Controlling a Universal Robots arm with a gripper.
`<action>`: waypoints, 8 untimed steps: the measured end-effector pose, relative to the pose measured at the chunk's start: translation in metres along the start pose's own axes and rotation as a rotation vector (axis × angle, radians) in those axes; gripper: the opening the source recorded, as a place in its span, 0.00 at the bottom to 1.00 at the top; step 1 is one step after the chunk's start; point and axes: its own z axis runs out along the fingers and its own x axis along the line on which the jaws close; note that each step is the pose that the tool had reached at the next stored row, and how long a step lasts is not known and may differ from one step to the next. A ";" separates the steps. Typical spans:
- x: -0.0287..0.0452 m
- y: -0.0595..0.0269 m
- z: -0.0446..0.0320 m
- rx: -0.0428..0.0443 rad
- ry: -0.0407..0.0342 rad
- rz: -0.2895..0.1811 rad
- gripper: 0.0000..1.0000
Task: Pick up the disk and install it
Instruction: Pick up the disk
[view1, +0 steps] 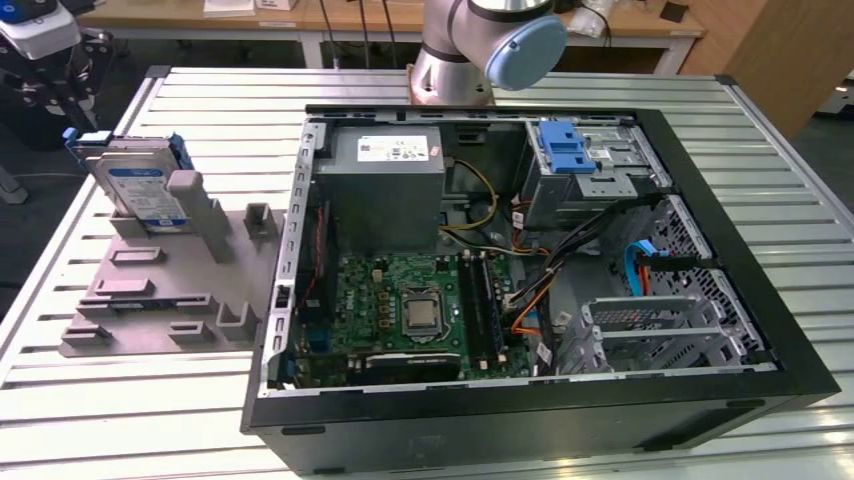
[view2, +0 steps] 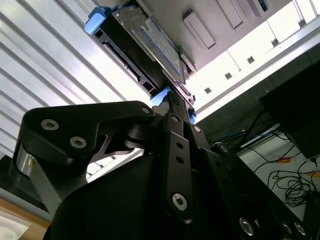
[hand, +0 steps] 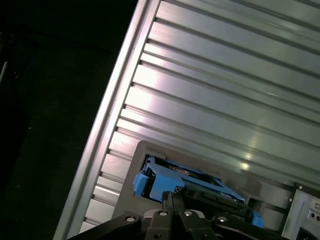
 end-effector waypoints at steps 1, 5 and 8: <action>0.0000 0.0000 0.0000 -0.0001 0.0002 -0.005 0.11; 0.0000 0.0000 0.0000 -0.0004 0.0009 -0.024 0.11; 0.0000 0.0000 0.0000 -0.0006 0.0016 -0.038 0.11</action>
